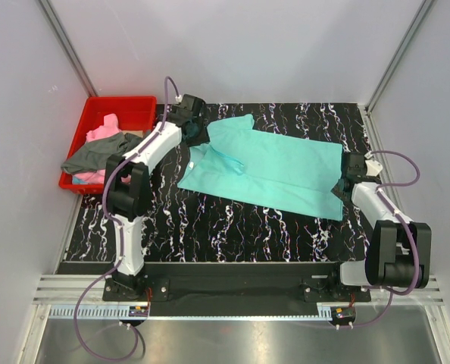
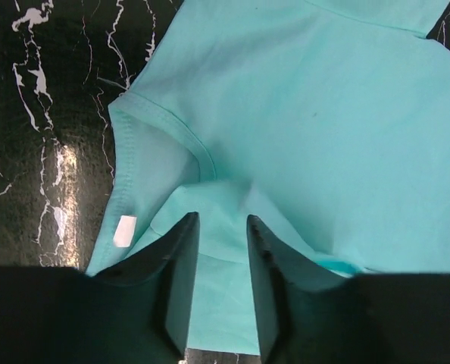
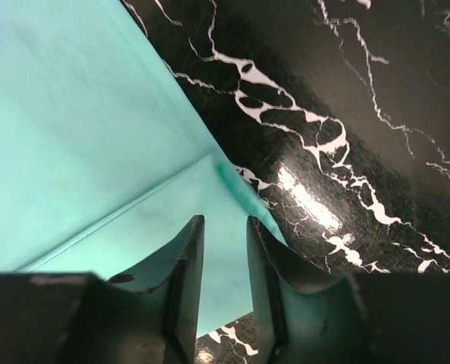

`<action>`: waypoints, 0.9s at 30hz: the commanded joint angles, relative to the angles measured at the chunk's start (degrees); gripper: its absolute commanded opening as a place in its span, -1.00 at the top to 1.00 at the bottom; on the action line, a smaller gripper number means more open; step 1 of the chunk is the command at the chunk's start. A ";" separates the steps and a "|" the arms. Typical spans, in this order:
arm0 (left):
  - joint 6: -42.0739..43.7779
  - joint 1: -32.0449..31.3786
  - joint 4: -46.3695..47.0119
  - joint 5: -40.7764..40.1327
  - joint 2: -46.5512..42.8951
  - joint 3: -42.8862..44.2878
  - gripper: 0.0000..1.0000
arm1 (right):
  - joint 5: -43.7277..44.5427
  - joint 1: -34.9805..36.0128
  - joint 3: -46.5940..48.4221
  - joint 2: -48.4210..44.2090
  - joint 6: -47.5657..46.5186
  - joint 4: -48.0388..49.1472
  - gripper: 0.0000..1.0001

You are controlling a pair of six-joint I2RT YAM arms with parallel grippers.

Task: Fold and stack the t-shirts
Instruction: Fold the tshirt

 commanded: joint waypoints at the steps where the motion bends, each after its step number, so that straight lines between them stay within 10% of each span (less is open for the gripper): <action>1: -0.99 0.14 0.66 -2.05 -2.27 2.71 0.20 | 4.41 -0.32 7.05 -0.36 -0.94 -2.94 0.23; 12: -5.20 -3.37 6.01 1.98 -14.76 -15.99 -0.04 | -5.51 -0.32 8.31 -1.96 2.22 -6.14 0.39; 27: -8.10 -4.60 -2.32 -7.31 -3.43 -16.20 0.02 | -15.44 -11.31 -4.08 5.71 7.59 2.48 0.37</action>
